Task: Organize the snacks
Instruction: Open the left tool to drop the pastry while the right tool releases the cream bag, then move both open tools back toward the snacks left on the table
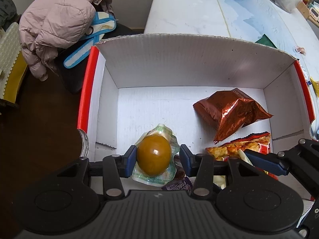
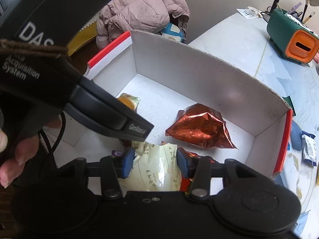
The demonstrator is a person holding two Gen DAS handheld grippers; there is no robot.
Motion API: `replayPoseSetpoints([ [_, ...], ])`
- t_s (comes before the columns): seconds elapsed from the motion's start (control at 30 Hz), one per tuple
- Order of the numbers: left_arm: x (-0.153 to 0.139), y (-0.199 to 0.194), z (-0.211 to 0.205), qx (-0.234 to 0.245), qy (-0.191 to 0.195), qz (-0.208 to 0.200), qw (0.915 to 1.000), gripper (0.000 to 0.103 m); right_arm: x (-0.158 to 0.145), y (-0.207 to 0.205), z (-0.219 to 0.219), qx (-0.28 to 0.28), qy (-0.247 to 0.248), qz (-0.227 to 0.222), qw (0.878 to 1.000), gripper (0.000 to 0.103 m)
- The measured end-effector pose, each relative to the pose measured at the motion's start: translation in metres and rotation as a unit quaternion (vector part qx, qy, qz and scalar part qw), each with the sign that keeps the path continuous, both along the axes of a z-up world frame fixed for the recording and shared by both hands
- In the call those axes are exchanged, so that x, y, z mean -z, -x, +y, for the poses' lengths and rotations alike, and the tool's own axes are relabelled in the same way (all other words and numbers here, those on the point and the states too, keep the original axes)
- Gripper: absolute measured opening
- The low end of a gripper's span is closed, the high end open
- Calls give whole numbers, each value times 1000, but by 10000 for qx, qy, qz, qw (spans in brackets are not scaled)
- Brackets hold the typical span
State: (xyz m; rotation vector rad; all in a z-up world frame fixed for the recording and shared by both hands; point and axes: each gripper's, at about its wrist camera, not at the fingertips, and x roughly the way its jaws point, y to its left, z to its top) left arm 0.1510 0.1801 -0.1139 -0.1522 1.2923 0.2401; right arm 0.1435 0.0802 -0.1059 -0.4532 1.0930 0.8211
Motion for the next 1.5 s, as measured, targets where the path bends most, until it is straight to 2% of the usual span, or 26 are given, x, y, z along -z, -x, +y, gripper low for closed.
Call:
replayPoseSetpoints([
  [0.13,-3,2,-1,-10,38,-50,10000,47,-1,1,-4,8,-47,38,10000,48],
  [0.2,-7,5,-2,-21,-18,-131,9999,56,-2,2,-6,-6,-47,16,10000,51],
  [0.3,-12,9,-4,-14,71,-225,9997,56,-5,4,-9,15,-109,-8,9999,58],
  [0.47,-22,17,-7,-17,103,-349,9993,56,-15,8,-19,72,-231,-49,9997,61],
  [0.5,-25,19,-8,-3,106,-391,9992,56,-17,9,-22,86,-268,-49,9996,64],
  [0.6,-35,25,-13,53,76,-534,9985,56,-27,13,-32,163,-411,-125,9989,83],
  [0.7,-47,30,-21,139,53,-691,9975,62,-39,16,-45,215,-561,-172,9980,83],
  [0.87,-67,35,-38,298,107,-966,9948,62,-60,19,-69,344,-758,-302,9961,88],
  [0.93,-74,37,-44,378,184,-1119,9928,64,-69,19,-79,439,-833,-379,9948,95],
  [1.0,-81,38,-52,439,248,-1288,9904,70,-74,18,-90,544,-935,-470,9930,101],
  [1.1,-89,36,-63,491,357,-1463,9874,71,-83,15,-107,716,-1024,-528,9908,101],
  [1.5,-115,5,-131,881,562,-1553,9823,71,-95,-8,-195,1193,-1039,-666,9852,102],
])
